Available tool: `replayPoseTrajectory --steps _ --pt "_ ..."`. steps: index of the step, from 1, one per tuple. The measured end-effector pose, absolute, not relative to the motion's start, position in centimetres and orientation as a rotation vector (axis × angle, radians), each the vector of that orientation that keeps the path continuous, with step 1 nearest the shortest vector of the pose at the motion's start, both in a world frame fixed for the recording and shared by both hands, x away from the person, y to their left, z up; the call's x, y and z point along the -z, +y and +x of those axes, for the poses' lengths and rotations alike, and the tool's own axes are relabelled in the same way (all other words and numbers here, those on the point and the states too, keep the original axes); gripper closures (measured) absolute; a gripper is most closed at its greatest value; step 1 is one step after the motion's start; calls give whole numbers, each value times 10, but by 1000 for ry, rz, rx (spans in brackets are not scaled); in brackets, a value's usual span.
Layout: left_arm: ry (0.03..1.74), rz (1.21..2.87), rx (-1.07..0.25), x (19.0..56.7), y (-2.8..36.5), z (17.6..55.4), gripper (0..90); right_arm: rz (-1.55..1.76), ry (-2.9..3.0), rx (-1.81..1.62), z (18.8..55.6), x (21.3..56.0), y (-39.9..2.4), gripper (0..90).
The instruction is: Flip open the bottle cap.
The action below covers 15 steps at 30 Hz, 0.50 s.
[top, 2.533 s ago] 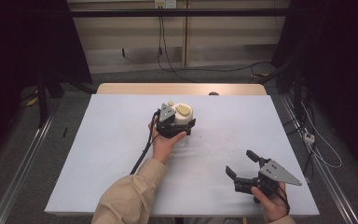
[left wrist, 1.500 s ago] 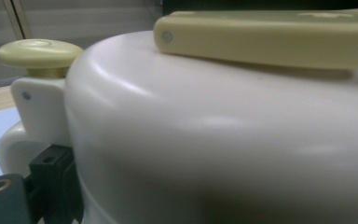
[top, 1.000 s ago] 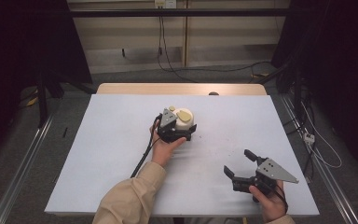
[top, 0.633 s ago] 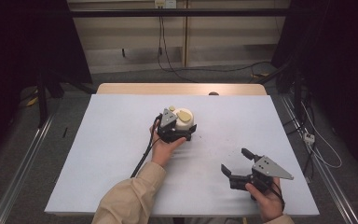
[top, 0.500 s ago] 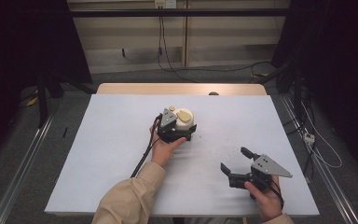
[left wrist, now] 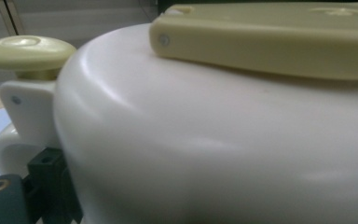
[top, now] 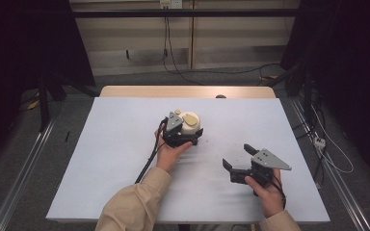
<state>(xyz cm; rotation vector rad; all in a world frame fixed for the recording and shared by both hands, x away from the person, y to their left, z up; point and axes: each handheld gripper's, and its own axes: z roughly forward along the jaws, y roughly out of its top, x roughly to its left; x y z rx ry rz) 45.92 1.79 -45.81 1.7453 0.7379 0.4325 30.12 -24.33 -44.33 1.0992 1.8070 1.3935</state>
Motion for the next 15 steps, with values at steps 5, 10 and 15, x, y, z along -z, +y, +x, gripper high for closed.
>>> replayPoseTrajectory --steps 5,10,15 --pt "741 1744 -432 458 18 459 58 1114 1796 -1410 309 439 -239 51" --pt "740 1743 -432 458 18 459 58 1127 1797 -1421 318 434 -233 50" --pt "741 1743 -433 458 17 459 58 1135 1821 -1396 327 431 -225 43"
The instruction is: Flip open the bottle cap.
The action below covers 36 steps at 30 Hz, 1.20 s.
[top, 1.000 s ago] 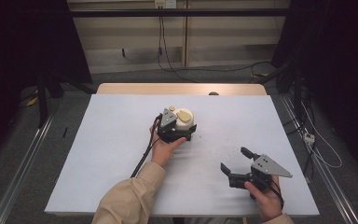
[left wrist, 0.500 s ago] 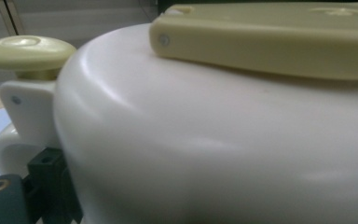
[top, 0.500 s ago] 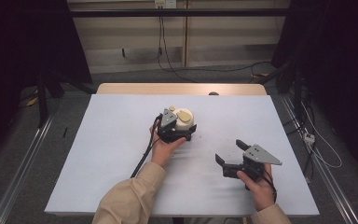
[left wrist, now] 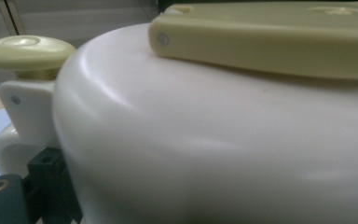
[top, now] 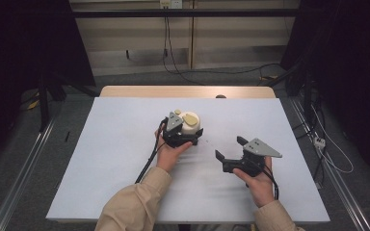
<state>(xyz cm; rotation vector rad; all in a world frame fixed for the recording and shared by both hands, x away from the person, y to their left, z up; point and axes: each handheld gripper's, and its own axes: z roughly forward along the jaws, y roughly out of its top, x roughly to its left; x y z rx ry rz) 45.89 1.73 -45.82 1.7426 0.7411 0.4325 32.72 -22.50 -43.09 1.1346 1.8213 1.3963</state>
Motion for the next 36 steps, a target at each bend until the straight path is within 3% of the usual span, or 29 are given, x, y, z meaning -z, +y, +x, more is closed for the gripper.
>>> replayPoseTrajectory --steps 36 --pt "739 1754 -447 458 16 458 57 1135 1889 -1382 369 419 -190 61"
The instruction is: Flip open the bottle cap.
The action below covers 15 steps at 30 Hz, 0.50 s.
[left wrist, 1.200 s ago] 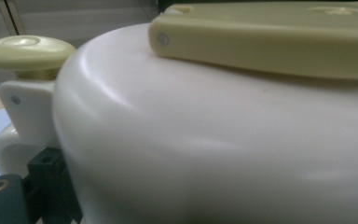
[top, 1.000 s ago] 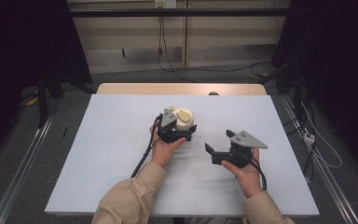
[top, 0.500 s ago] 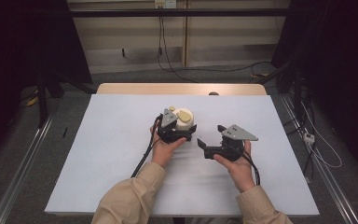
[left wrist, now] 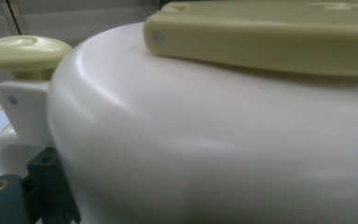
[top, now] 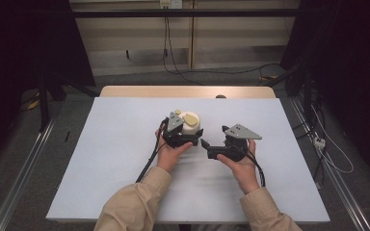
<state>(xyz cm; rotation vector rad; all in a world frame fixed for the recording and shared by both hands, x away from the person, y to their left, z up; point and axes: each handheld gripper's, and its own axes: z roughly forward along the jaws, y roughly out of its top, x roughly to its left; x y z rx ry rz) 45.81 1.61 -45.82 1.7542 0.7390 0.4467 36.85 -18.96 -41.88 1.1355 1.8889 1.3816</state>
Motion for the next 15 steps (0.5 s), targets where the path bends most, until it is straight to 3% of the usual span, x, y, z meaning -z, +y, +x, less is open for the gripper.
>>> replayPoseTrajectory --steps 11,15 --pt "738 1755 -453 458 16 458 57 1134 1935 -1390 375 417 -183 154" --pt "737 1757 -452 458 16 458 57 1132 1947 -1416 375 415 -184 230"
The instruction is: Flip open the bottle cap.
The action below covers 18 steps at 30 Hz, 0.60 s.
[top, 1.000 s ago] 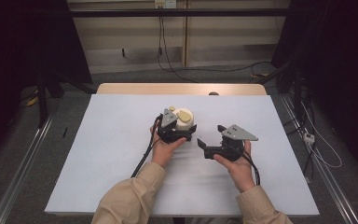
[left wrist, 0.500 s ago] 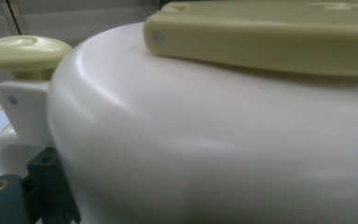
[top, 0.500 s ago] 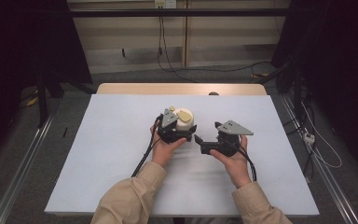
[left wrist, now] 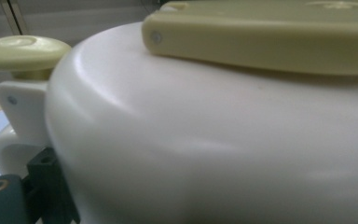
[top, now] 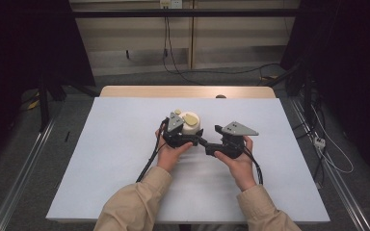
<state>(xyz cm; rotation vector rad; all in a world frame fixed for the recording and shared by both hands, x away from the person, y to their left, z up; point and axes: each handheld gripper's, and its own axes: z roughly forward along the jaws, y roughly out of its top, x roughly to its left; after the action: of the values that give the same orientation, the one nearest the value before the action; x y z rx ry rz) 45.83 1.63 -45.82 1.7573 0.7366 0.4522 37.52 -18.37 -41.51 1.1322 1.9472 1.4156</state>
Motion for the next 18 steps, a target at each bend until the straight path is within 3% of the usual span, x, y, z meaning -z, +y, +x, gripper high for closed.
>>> replayPoseTrajectory --steps 5,9,18 --pt "745 1746 -445 458 15 458 57 1124 1955 -1426 375 409 -185 278" --pt "745 1748 -447 458 15 458 57 1142 1936 -1446 376 404 -187 379" --pt "748 1750 -448 458 15 458 57 1119 1981 -1450 385 397 -187 805"
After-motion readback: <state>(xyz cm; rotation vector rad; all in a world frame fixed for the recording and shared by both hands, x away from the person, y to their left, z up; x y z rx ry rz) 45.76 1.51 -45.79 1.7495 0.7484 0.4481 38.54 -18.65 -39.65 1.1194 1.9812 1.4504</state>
